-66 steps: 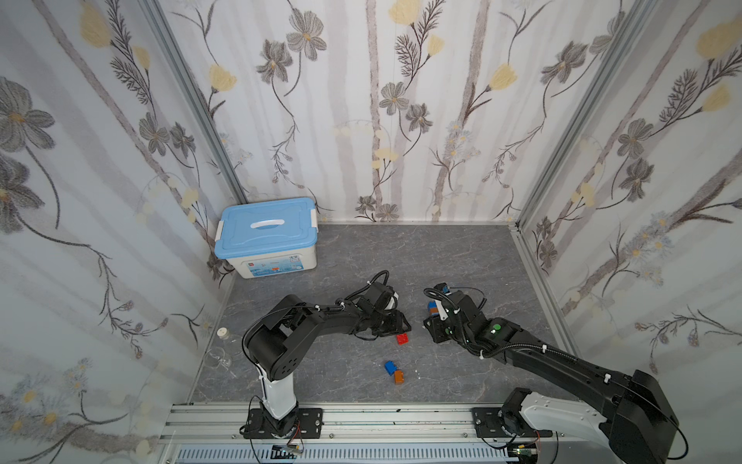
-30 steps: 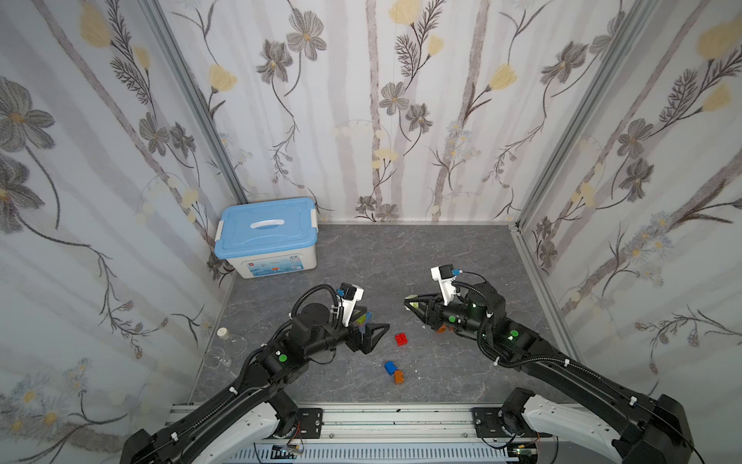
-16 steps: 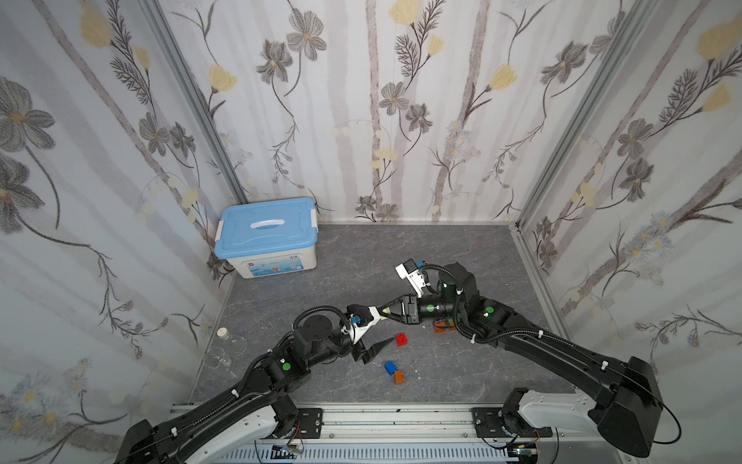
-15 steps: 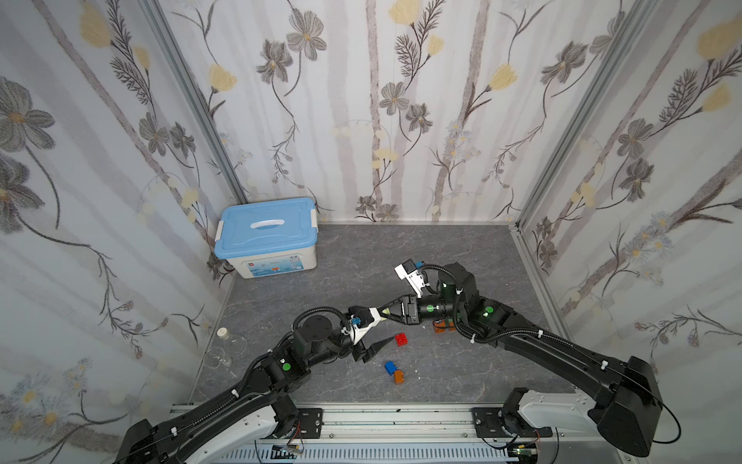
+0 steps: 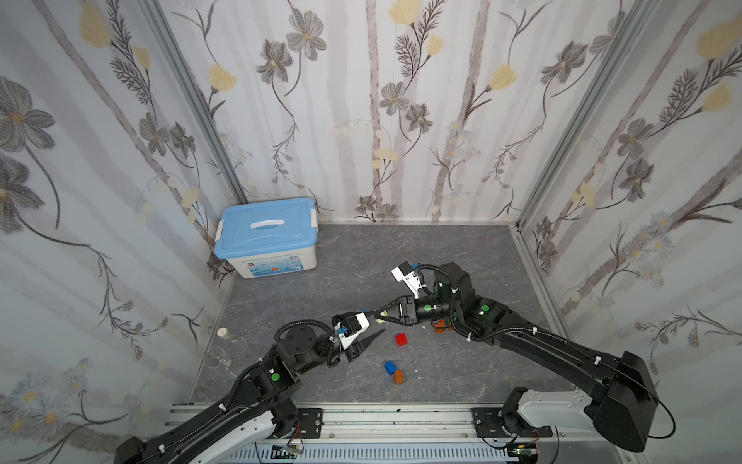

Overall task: Assemble the letter h with lego
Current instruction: Assemble the lego brick with the lego brick.

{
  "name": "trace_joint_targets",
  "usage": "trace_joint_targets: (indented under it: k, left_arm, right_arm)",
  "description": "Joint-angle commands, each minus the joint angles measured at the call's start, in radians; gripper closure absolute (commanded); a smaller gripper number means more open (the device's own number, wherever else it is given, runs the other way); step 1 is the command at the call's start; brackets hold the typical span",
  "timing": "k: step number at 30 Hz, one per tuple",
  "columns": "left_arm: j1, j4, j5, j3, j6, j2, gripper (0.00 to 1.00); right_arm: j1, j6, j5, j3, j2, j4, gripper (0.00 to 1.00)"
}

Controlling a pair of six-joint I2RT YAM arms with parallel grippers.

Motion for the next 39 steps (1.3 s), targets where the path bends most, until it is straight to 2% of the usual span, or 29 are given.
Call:
trace_joint_targets:
  k: [1, 12, 16, 23, 25, 27, 29, 31, 33, 37, 39]
  left_arm:
    - [-0.001, 0.051, 0.027, 0.005, 0.042, 0.006, 0.52]
    - [0.0, 0.089, -0.011, 0.006, 0.046, 0.024, 0.49]
    - [0.001, 0.078, 0.009, 0.004, 0.057, 0.011, 0.6]
    - [0.0, 0.034, 0.036, 0.011, 0.078, 0.014, 0.72]
    - [-0.001, 0.022, 0.033, 0.015, 0.075, 0.016, 0.74]
    - [0.001, -0.015, 0.004, 0.033, 0.052, 0.019, 0.75]
    - [0.001, -0.067, -0.02, 0.057, 0.024, 0.025, 0.75]
    - [0.001, -0.132, -0.039, 0.082, -0.008, 0.047, 0.74]
    - [0.002, -0.237, -0.073, 0.13, -0.057, 0.088, 0.73]
    - [0.001, -0.423, -0.141, 0.222, -0.207, 0.199, 0.76]
    - [0.002, -0.52, -0.173, 0.287, -0.284, 0.274, 0.77]
  right_arm:
    - [0.012, 0.02, -0.046, 0.009, 0.006, 0.038, 0.75]
    - [0.03, 0.024, -0.059, 0.015, 0.018, 0.042, 0.75]
    - [0.029, 0.024, -0.057, 0.014, 0.017, 0.041, 0.76]
    - [0.027, 0.024, -0.052, 0.017, 0.009, 0.04, 0.72]
    - [0.024, 0.024, -0.046, 0.017, 0.005, 0.035, 0.64]
    - [0.017, 0.012, -0.032, 0.018, -0.001, 0.015, 0.41]
    - [0.001, -0.004, -0.005, 0.016, -0.012, -0.026, 0.27]
    - [-0.026, -0.013, 0.056, 0.011, -0.038, -0.081, 0.23]
    - [-0.064, -0.023, 0.181, 0.01, -0.076, -0.205, 0.17]
    - [-0.122, -0.099, 0.37, 0.037, -0.107, -0.434, 0.15]
    - [-0.142, -0.12, 0.517, 0.062, -0.105, -0.558, 0.14]
